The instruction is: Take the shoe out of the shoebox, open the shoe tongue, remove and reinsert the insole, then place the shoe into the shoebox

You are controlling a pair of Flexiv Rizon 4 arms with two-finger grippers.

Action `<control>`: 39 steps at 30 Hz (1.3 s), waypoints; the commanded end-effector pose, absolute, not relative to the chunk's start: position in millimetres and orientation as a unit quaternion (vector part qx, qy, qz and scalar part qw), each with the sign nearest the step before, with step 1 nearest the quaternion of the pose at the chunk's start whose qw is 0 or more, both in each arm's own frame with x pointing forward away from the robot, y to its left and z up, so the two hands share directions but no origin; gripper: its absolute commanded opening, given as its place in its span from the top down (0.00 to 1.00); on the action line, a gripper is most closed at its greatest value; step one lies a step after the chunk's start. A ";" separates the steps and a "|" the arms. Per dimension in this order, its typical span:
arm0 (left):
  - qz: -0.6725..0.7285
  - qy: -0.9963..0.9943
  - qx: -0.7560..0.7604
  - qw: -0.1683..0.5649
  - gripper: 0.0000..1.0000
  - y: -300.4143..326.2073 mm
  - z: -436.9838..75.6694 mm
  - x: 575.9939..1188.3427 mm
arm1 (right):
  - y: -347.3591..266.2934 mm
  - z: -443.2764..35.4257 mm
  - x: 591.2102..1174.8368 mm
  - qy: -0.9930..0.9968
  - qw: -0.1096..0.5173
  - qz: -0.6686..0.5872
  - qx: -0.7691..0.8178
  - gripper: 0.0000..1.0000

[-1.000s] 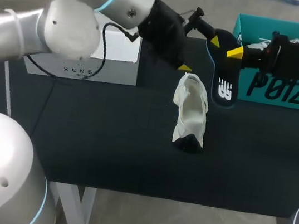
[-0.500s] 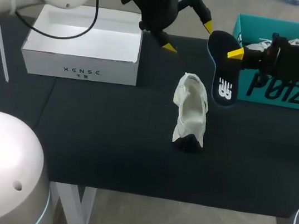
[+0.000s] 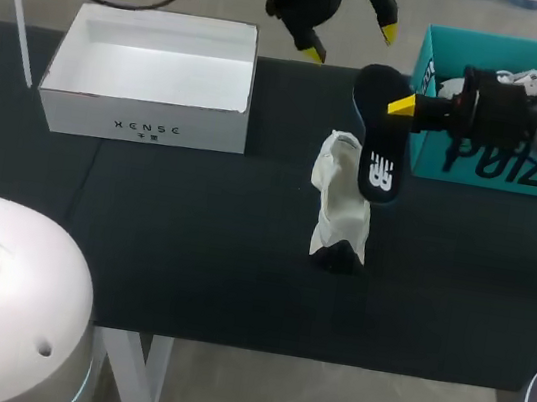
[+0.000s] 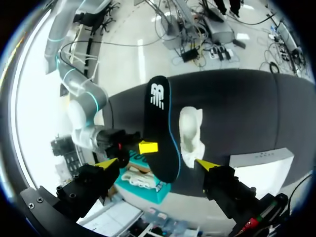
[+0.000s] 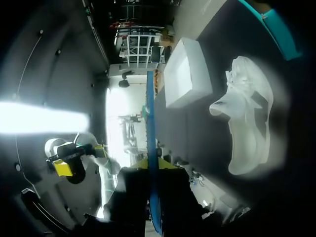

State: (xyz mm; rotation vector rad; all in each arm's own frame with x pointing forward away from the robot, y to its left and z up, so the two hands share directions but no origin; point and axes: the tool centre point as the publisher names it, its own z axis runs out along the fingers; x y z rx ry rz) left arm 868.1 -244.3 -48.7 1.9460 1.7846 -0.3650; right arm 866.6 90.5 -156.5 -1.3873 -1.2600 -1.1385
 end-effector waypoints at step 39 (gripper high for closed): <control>0.021 0.668 0.736 0.107 0.00 -268.0 -57.3 874.2 | 111.8 -156.9 879.7 -0.488 0.398 -0.469 -0.619 1.00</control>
